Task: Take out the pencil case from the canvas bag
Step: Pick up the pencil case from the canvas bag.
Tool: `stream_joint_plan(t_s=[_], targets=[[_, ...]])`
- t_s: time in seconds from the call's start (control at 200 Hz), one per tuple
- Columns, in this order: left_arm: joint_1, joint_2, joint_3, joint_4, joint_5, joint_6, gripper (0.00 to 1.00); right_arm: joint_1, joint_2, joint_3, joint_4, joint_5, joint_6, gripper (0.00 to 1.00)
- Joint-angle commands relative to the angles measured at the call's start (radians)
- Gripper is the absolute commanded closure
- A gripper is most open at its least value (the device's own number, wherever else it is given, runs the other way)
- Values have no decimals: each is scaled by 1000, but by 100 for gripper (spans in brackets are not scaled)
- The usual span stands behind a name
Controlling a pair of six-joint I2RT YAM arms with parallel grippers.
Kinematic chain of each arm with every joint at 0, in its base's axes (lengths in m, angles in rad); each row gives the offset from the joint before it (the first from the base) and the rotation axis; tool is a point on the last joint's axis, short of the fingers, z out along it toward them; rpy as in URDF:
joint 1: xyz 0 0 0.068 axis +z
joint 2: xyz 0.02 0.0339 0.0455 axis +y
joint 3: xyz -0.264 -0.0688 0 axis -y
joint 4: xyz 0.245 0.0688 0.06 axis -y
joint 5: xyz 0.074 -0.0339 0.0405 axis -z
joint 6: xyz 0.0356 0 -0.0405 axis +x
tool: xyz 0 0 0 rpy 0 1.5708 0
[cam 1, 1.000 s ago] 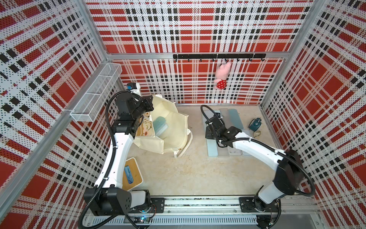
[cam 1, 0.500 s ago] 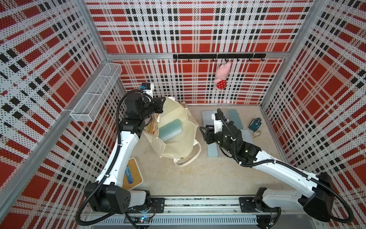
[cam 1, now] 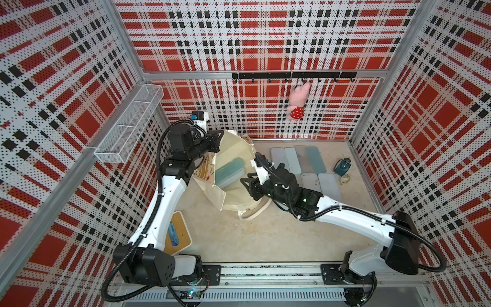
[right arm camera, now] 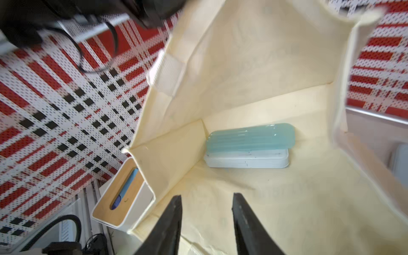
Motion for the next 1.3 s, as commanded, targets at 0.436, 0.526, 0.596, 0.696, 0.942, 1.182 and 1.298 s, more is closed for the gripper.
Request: stream_joint_plan(t_s=[0.436,0.526,0.596,0.696,0.942,1.182,1.298], targets=[[-28,-97,-89,248,83,-109,100,-9,396,262,-175,144,439,54],[-29,-106,-101,261,91,-127,100,-39,438,289,-173,99,560,53],[-34,-113,-107,266,93,-132,100,-65,470,304,-169,45,664,51],[-41,-124,-119,272,93,-131,100,-92,499,293,-127,-8,775,47],[-50,-152,-141,279,85,-166,100,-125,511,254,-45,-13,909,43],[-66,-172,-155,298,78,-191,100,-150,527,228,-13,-19,974,43],[-75,-175,-152,303,72,-197,100,-158,532,227,-28,-8,999,43]])
